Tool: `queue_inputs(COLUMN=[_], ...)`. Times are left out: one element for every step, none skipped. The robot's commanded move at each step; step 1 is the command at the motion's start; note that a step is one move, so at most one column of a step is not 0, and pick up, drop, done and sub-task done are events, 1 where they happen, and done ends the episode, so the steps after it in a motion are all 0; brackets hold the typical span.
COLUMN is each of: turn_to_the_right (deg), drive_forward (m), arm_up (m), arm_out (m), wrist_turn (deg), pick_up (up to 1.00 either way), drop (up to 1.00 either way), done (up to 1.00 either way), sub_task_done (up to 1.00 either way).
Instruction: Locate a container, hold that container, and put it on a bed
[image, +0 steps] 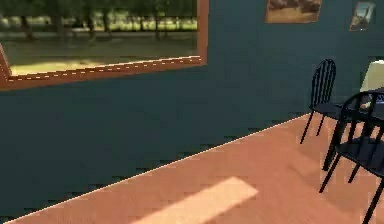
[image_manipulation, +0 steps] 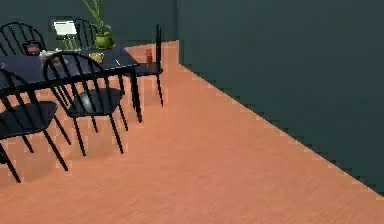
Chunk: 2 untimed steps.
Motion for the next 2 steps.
queue_inputs(turn_to_the_right=[45.0,12.0], drive_forward=[0.00,0.00], arm_up=[0.00,0.00], arm_out=[0.00,0.00], wrist_turn=[0.0,0.0], pick_up=[0.00,0.00], drop=[0.00,0.00], done=[0.00,0.00], sub_task_done=[0.00,0.00])
